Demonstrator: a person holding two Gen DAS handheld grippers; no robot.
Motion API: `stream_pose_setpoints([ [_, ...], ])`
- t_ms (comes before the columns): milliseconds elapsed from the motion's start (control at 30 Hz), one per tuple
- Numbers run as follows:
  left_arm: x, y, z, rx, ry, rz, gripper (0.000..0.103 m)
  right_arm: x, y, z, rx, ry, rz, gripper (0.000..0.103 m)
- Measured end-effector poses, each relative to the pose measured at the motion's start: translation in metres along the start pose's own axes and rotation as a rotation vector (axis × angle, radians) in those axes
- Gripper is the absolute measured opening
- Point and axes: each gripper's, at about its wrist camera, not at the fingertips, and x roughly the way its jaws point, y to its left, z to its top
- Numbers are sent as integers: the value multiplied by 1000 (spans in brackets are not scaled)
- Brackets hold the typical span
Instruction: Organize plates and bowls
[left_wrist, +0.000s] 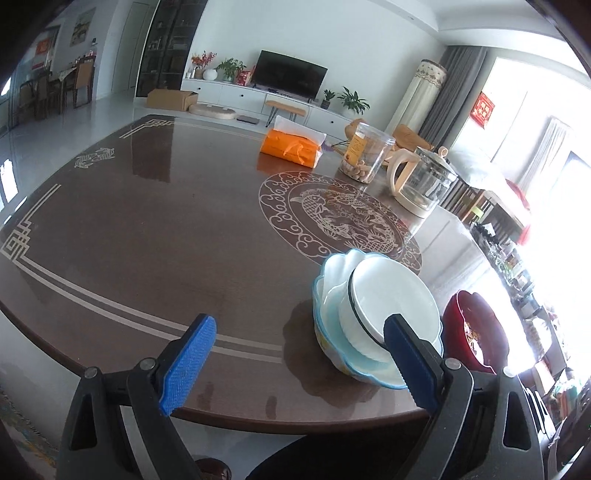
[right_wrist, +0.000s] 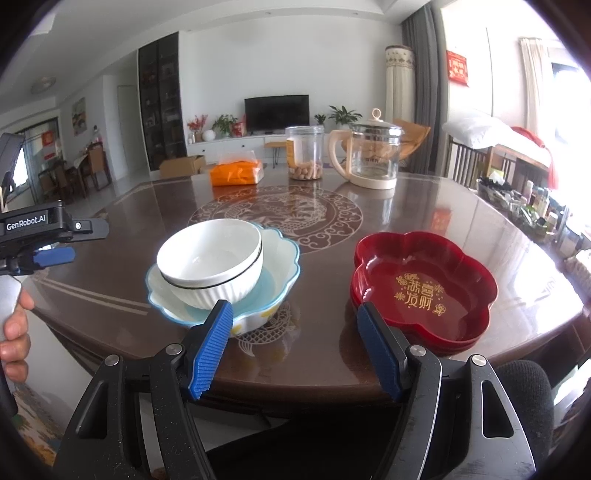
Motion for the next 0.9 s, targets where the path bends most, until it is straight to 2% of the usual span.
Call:
stream_pose_setpoints([
  [133,11,-2,-6,7,73,-54,92,0,-2,-1,4,-8,8,74],
  [233,10,-4,-6,0,75,-78,92,4,-2,-1,4,5,12,74],
  [333,5,-7,-3,19,41,-46,92,5,0,-2,-3,5,13,74],
  [433,3,-13,1,92,15,41,92,3,2,-1,-18,-7,14,74],
  [533,5,-13,1,146,35,93,92,4,5,-1,-36,-6,20,74],
  [633,7,-12,1,164,61,95,92,5,9,-3,-51,-3,28,74],
  [767,1,-13,3,174,39,86,92,4,11,-3,-65,-14,33,74],
  [900,1,-14,7,179,78,68,92,2,12,-4,-75,-23,31,74],
])
